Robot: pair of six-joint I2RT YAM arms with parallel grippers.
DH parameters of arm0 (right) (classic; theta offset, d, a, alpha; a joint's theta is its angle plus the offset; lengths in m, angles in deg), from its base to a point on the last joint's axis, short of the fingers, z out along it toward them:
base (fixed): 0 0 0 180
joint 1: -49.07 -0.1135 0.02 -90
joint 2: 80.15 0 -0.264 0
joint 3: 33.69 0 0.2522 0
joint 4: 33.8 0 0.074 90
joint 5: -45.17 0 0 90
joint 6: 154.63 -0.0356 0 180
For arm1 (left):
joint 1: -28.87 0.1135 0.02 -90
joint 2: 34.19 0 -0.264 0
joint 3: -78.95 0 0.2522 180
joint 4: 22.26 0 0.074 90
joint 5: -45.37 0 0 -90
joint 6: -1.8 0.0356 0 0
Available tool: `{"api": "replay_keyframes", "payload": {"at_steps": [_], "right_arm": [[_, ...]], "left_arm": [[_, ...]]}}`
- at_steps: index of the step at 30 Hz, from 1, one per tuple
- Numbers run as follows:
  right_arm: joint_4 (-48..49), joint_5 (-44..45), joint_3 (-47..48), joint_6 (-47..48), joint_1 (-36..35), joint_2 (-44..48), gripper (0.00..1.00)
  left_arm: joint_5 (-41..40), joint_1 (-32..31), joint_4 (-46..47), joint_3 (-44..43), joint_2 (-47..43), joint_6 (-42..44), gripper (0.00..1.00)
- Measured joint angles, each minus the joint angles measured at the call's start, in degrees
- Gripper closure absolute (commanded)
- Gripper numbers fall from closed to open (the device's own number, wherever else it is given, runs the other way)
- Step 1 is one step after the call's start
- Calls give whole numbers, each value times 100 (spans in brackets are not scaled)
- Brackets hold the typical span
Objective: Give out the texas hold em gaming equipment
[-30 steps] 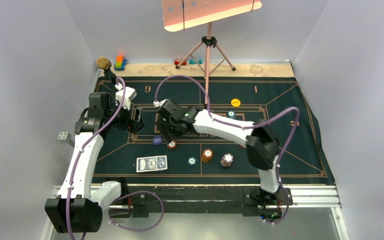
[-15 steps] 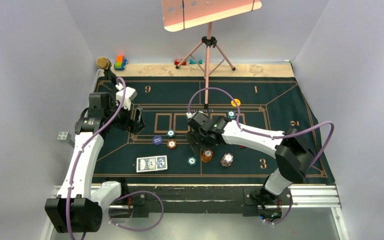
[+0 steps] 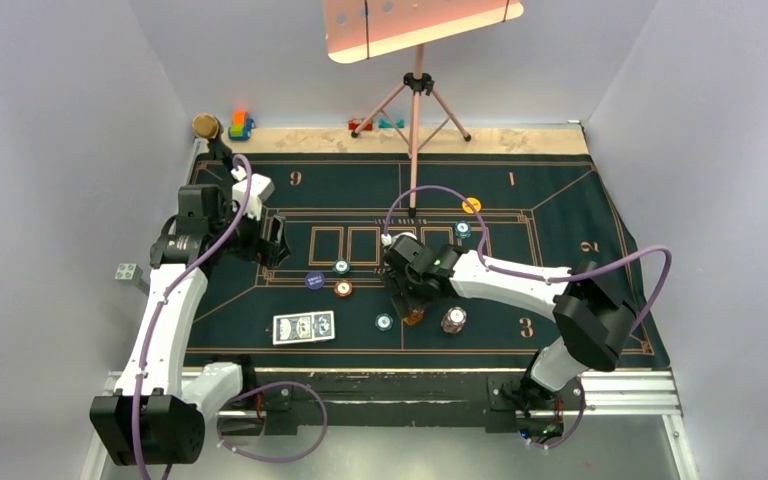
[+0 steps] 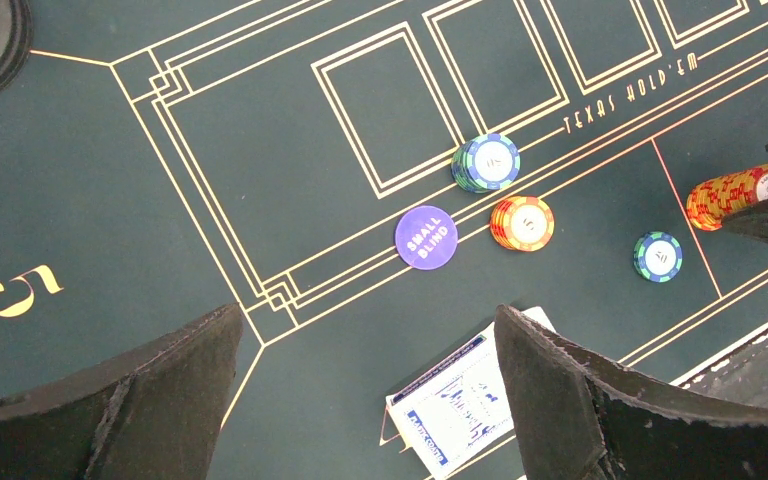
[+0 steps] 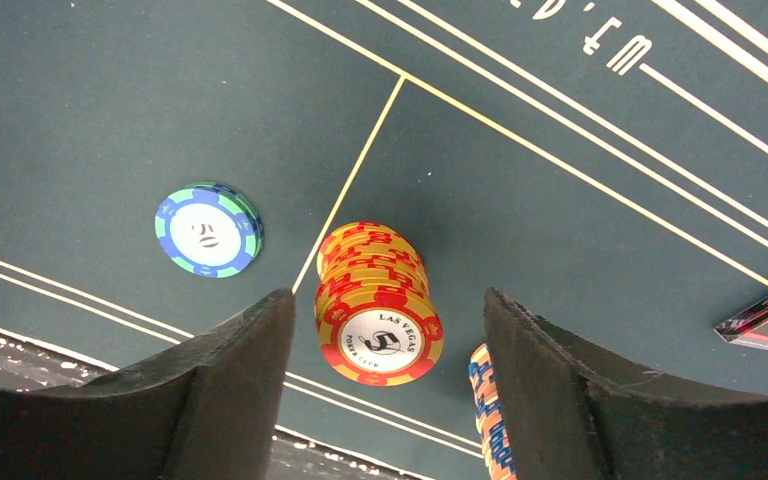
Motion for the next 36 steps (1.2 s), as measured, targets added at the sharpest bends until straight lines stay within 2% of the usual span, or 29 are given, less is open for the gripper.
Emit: {"api": "replay_keyframes", "payload": {"at_steps": [7,21,36], "right_arm": [[116,-2,-74,-61,0,0,44],[227,-33,-149,-98,0,-24,45],[245,-116,-149,-111,2,-44,76]], "left_arm": [[0,0,0,0,4,-2,0],[0,0,0,0,4,-2,0],[-4,0,0,0,4,0,0]]}}
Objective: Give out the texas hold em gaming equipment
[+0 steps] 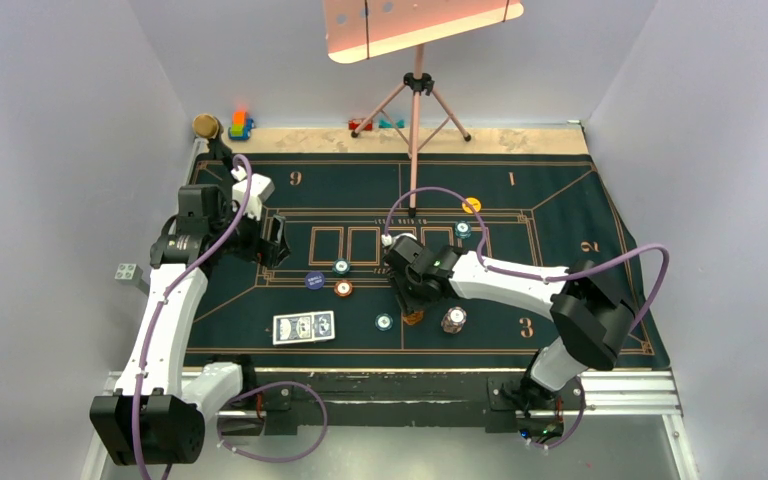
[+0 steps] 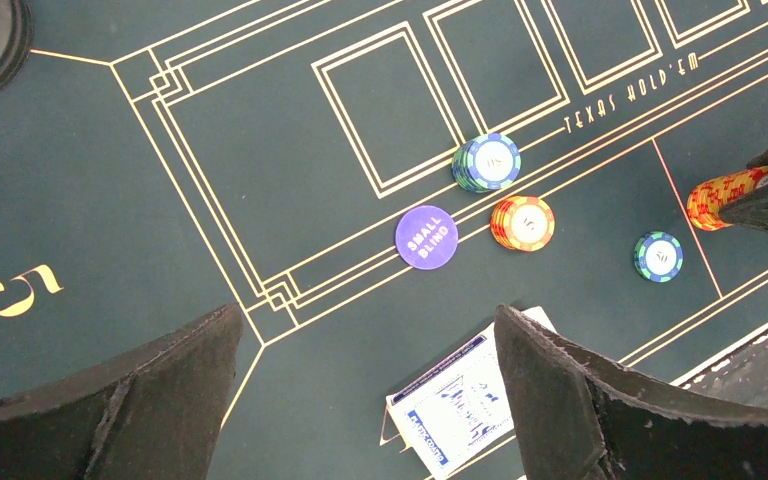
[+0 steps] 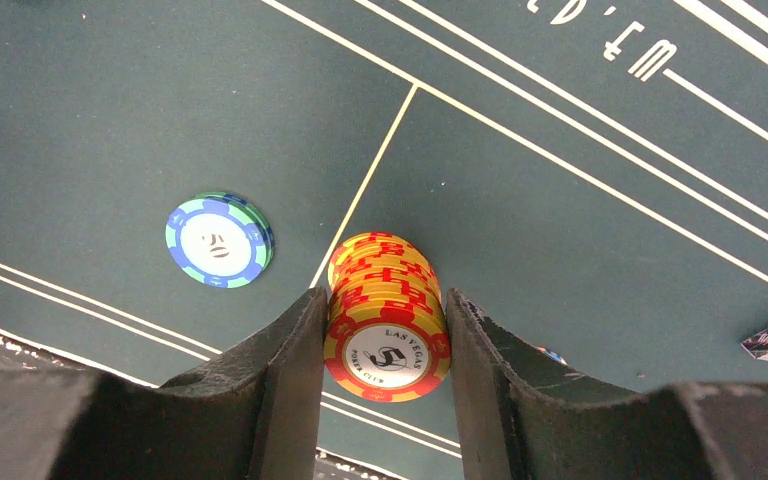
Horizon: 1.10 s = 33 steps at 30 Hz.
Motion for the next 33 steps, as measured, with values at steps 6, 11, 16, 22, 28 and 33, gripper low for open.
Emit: {"api": "replay_keyframes", "payload": {"at_steps": [6,11,16,22,28,33], "right_arm": [[-101,-42,42,9,170,9,98],[-337,-57,286,52,754,247,100],[-396,-13,664,114,1587,614,100],[-461,210,907,177,2608,461,100],[-431,468,1123,170,3842,-267,100],[-369,577,1628,177,4393,-1014,100]], "left_arm": [[0,0,0,0,0,0,0],[-2,0,0,0,0,0,0],[0,0,0,0,-2,0,0],[0,0,0,0,-2,0,0],[0,0,0,0,-2,2,0],[0,0,0,0,-2,2,0]]}}
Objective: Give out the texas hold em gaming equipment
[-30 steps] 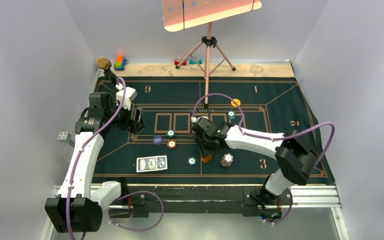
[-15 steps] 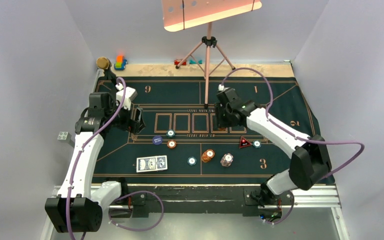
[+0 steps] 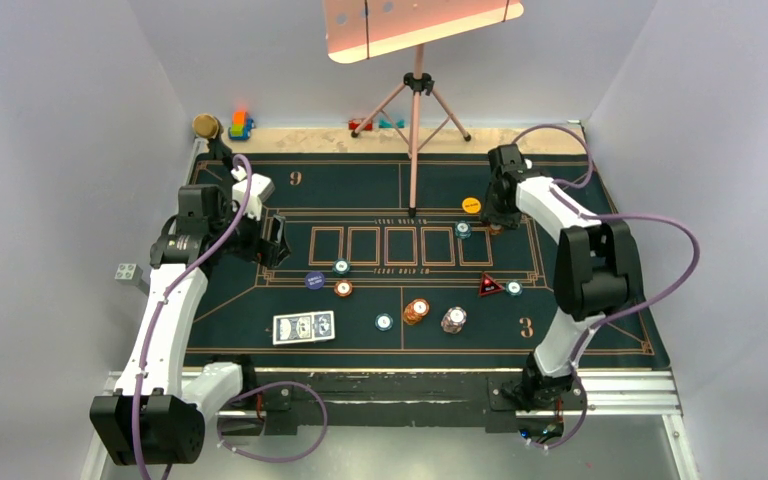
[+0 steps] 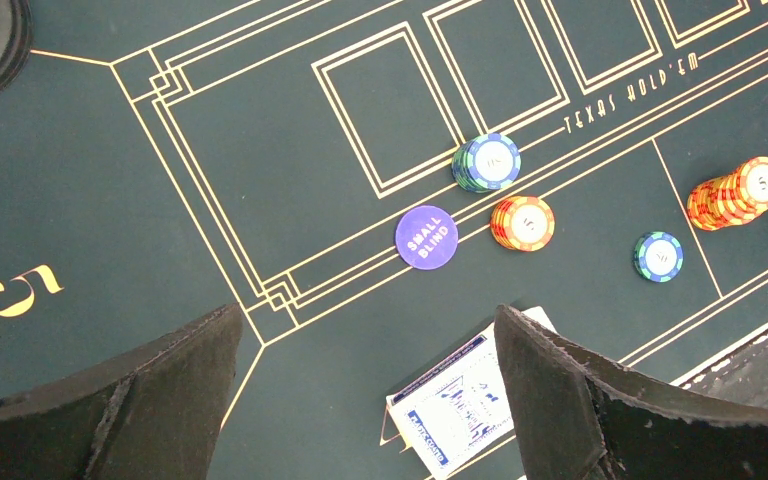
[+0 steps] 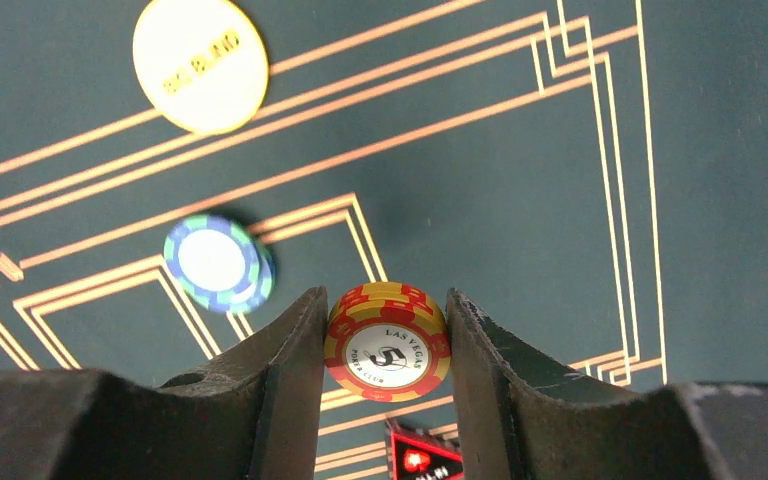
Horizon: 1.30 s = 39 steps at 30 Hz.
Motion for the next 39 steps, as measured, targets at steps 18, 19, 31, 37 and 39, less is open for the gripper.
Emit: {"api": "replay_keyframes", "payload": {"at_steps": [18,19,31,37,39], "right_arm": [[280,-22,479,-4,68,-1161,33],[280,-24,479,-9,68,-1161,30],[199,76,308,-2,-553,214,16],[254,48,-76,-28,-2280,1189,9],[243,-83,-319,-35,-2730,1292,8]], "left_arm": [[2,0,-2,63,0,2,0],[2,0,-4,66,0,2,0],[2,0,-2,66,-7,2,0],[2,0,-2,66,-13,2,0],[2,0,-2,66,-13,2,0]]}}
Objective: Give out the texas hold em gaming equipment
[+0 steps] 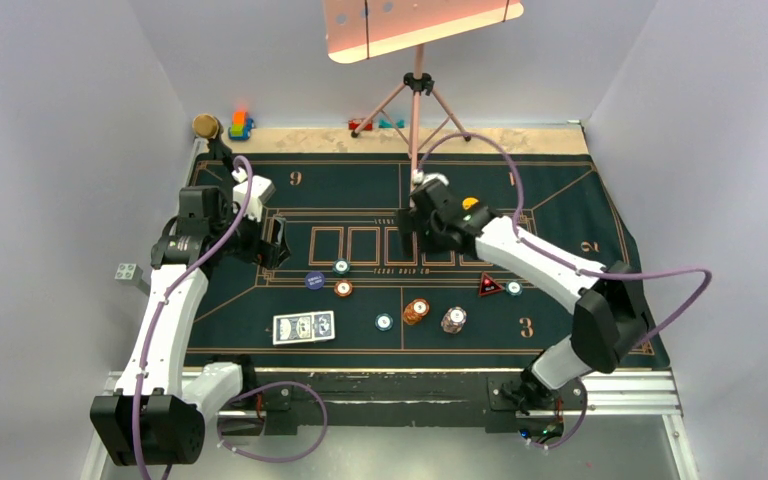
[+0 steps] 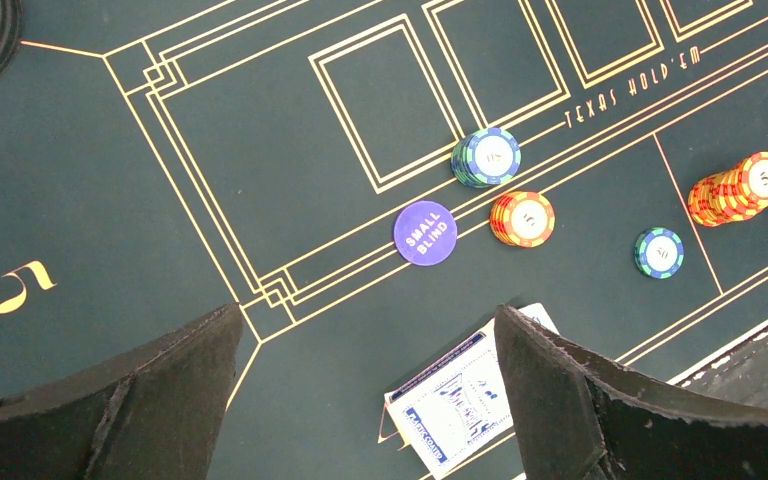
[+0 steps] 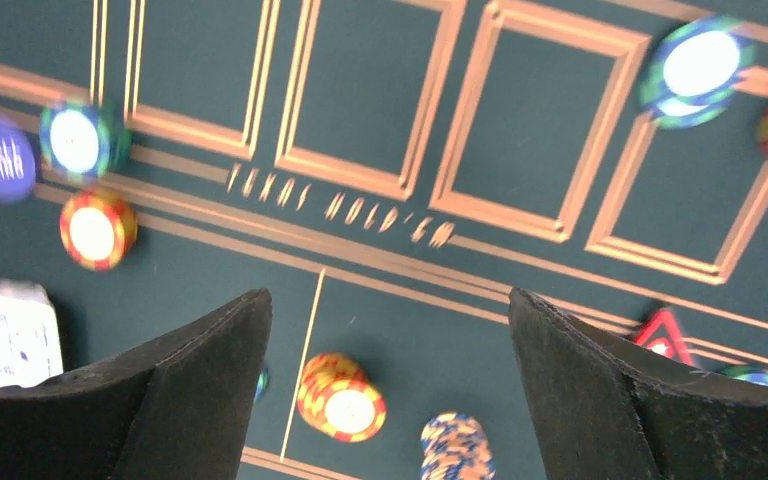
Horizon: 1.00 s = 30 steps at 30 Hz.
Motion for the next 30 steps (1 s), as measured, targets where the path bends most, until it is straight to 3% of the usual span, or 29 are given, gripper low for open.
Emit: {"api": "replay_keyframes", "payload": {"at_steps": [10,21,30], "right_arm": [[-109,-411,-584,-90,-1469,-680,4],[-138,-369,-866,-262,-1729,-807,3],[-127,-369,-1117,-365,-1759,-804,15]], "left_arm": [[0,0,0,0,0,0,0],[0,0,2,0,-11,0,0],[0,0,0,24,-44,0,0]]}}
